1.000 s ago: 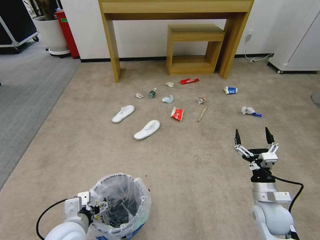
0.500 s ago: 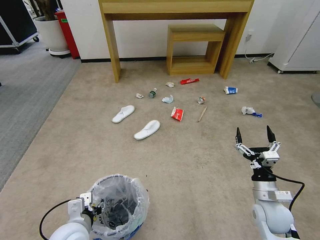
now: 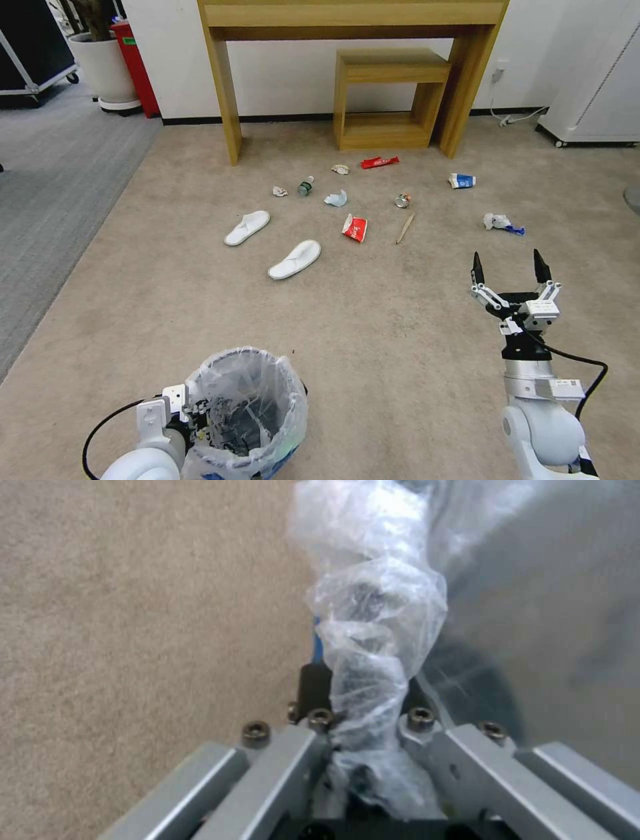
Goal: Pick up the trash bin and place the garbage on the floor into it.
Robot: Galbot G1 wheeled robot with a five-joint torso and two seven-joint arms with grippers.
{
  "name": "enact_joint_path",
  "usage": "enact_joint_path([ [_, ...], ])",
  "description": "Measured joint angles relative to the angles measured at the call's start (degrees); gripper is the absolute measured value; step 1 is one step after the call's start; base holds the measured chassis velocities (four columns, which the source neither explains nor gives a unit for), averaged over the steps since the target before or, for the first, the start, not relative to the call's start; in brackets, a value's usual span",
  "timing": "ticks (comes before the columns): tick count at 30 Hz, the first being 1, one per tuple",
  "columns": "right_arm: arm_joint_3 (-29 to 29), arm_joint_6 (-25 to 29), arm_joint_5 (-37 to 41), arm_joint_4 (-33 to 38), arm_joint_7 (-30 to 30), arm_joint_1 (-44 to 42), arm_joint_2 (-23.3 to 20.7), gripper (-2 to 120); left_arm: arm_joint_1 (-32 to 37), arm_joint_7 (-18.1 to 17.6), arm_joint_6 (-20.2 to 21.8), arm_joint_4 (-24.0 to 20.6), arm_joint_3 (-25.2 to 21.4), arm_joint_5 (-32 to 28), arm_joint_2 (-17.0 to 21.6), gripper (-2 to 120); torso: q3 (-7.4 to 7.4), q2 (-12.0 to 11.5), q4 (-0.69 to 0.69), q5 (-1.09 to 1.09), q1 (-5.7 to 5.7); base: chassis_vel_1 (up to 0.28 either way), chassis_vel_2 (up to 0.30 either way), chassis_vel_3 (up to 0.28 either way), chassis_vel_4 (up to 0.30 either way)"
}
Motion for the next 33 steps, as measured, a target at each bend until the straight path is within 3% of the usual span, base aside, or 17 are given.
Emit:
enact_joint_path([
  [8, -0.1, 0.0, -0.1, 0.3, 0.0, -0.3, 0.3, 100, -0.9, -3.8, 2.4, -2.7, -3.0, -5.6, 1.1, 0, 0.00, 0.0, 0.01, 0.05, 0.00, 0.000, 0.000, 0.000, 0.000],
  [13, 0.0, 0.0, -0.1, 0.6, 0.0, -0.3, 0.2, 100, -2.0, -6.5, 3.7, -6.1, -4.1, -12.1, 2.6, 0, 0.00, 0.0, 0.01, 0.06, 0.00, 0.000, 0.000, 0.000, 0.000],
  [15, -0.1, -0.1, -0.1, 0.6, 0.0, -0.2, 0.4, 100, -3.7, -9.0, 4.3, -7.6, -5.8, -18.8, 3.2, 0, 0.00, 0.0, 0.00, 0.06, 0.00, 0.000, 0.000, 0.000, 0.000],
  [21, -0.6, -0.1, -0.6, 0.2, 0.0, -0.2, 1.1, 100, -5.3, -11.3, 4.4, -8.0, -7.9, -24.9, 3.0, 0, 0.00, 0.0, 0.01, 0.06, 0.00, 0.000, 0.000, 0.000, 0.000],
  [33, -1.0, -0.4, -1.5, 0.7, 0.2, -1.0, 2.4, 100, -6.6, -10.5, 4.3, -7.4, -9.6, -25.1, 0.6, 0, -0.01, 0.0, 0.01, 0.05, 0.00, 0.000, 0.000, 0.000, 0.000],
])
